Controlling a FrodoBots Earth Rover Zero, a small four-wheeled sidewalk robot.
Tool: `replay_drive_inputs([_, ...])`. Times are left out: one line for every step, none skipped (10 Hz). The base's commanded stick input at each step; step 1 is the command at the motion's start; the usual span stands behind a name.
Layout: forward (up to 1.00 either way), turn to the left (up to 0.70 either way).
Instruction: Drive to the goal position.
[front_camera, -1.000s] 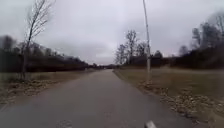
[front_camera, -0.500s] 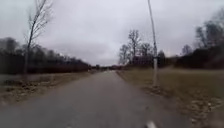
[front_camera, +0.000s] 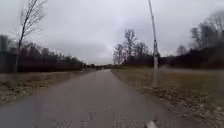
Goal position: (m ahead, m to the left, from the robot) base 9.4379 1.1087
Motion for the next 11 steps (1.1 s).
replay_drive_inputs([0.89,0.00])
replay_drive_inputs([0.89,0.00])
replay_drive_inputs([0.89,0.00])
replay_drive_inputs([0.89,0.00])
replay_drive_inputs([0.89,0.00])
replay_drive_inputs([0.89,0.00])
replay_drive_inputs([0.89,0.00])
replay_drive_inputs([0.89,0.00])
replay_drive_inputs([0.89,0.00])
replay_drive_inputs([0.88,0.00])
replay_drive_inputs([0.88,0.00])
